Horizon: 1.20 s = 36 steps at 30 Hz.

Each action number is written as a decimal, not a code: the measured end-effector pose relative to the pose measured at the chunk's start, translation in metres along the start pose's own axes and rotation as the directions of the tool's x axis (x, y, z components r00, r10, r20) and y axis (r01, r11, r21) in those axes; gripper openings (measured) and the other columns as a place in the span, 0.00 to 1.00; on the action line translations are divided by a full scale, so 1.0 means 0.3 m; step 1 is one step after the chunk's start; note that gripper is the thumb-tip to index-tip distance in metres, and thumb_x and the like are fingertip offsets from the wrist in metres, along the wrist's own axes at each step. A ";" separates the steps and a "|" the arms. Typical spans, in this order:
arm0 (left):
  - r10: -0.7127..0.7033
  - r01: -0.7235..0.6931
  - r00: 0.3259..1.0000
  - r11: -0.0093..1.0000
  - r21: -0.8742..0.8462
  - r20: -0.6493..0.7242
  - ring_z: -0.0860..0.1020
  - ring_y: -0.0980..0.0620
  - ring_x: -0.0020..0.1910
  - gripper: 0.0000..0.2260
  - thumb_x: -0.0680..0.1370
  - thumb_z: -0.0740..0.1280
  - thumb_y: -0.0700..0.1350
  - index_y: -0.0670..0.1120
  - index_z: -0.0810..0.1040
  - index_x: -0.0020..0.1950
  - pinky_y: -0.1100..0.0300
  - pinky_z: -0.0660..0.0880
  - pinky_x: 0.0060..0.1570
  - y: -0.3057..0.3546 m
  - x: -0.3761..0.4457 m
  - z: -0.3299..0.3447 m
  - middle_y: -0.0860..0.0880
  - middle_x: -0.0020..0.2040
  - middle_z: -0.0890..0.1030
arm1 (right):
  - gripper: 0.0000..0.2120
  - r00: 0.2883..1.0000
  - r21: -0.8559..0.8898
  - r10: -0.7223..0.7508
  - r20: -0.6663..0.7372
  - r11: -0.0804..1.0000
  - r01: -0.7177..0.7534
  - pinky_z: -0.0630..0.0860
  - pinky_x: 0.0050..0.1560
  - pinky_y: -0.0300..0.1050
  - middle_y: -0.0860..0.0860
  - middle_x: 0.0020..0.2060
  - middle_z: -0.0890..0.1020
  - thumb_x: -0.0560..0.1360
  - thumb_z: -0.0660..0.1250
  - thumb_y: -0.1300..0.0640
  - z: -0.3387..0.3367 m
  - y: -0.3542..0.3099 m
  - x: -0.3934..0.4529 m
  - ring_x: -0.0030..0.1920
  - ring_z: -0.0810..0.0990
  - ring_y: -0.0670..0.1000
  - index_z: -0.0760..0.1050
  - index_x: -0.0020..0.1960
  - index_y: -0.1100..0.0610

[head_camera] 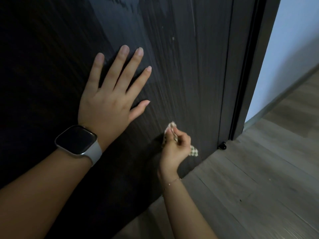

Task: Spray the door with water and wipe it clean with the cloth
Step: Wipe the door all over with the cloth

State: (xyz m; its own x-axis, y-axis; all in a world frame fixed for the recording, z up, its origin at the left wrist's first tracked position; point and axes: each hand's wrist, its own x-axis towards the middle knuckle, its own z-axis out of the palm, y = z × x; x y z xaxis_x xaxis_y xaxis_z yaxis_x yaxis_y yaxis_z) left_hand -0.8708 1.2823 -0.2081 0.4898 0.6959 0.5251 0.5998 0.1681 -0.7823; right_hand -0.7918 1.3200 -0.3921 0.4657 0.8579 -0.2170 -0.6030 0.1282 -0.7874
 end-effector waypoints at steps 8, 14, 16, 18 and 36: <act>0.116 -0.100 0.992 0.967 -0.234 0.054 0.52 0.44 0.80 0.27 0.77 0.66 0.50 0.49 0.67 0.76 0.41 0.45 0.75 0.234 -0.008 -0.034 0.43 0.81 0.54 | 0.09 0.936 0.110 0.339 -0.097 0.938 -0.329 0.78 0.40 0.33 0.54 0.39 0.82 0.74 0.70 0.69 -0.129 0.071 0.103 0.40 0.81 0.48 0.76 0.39 0.58; 0.225 -0.208 0.964 0.970 -0.128 0.142 0.50 0.44 0.80 0.32 0.80 0.60 0.61 0.49 0.58 0.80 0.41 0.40 0.75 0.379 -0.057 0.113 0.43 0.81 0.50 | 0.12 0.757 0.153 0.597 -0.265 0.801 -0.578 0.72 0.23 0.33 0.53 0.34 0.77 0.75 0.69 0.68 -0.264 0.235 0.149 0.30 0.75 0.48 0.72 0.37 0.57; 0.236 -0.229 0.963 0.971 -0.067 0.129 0.49 0.43 0.80 0.33 0.81 0.56 0.62 0.48 0.53 0.81 0.41 0.39 0.75 0.390 -0.068 0.146 0.43 0.81 0.49 | 0.10 0.744 0.137 0.605 -0.286 0.794 -0.593 0.71 0.22 0.34 0.55 0.35 0.77 0.76 0.68 0.67 -0.288 0.274 0.175 0.30 0.74 0.50 0.72 0.38 0.58; 0.239 -0.237 0.964 0.971 -0.032 0.117 0.49 0.43 0.80 0.33 0.81 0.54 0.63 0.47 0.51 0.81 0.41 0.40 0.75 0.390 -0.072 0.157 0.42 0.81 0.47 | 0.10 0.730 0.144 0.612 -0.305 0.787 -0.600 0.69 0.20 0.33 0.53 0.31 0.75 0.77 0.67 0.66 -0.312 0.308 0.212 0.28 0.72 0.49 0.71 0.40 0.58; 0.254 -0.256 0.962 0.967 0.004 0.100 0.51 0.42 0.79 0.32 0.82 0.55 0.61 0.46 0.53 0.81 0.40 0.42 0.74 0.390 -0.076 0.156 0.42 0.81 0.50 | 0.07 0.945 0.080 0.026 -0.326 0.997 0.001 0.79 0.52 0.45 0.61 0.49 0.81 0.75 0.71 0.57 -0.130 0.318 0.277 0.49 0.82 0.55 0.78 0.39 0.47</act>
State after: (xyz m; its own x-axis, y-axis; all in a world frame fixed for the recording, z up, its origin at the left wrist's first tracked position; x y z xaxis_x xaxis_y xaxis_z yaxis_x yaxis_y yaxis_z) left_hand -0.8413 1.3188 -0.3272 0.5602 0.7822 0.2726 0.4520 -0.0129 -0.8919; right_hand -0.7855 1.3841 -0.5078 0.6358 0.6518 -0.4133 -0.6525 0.1679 -0.7390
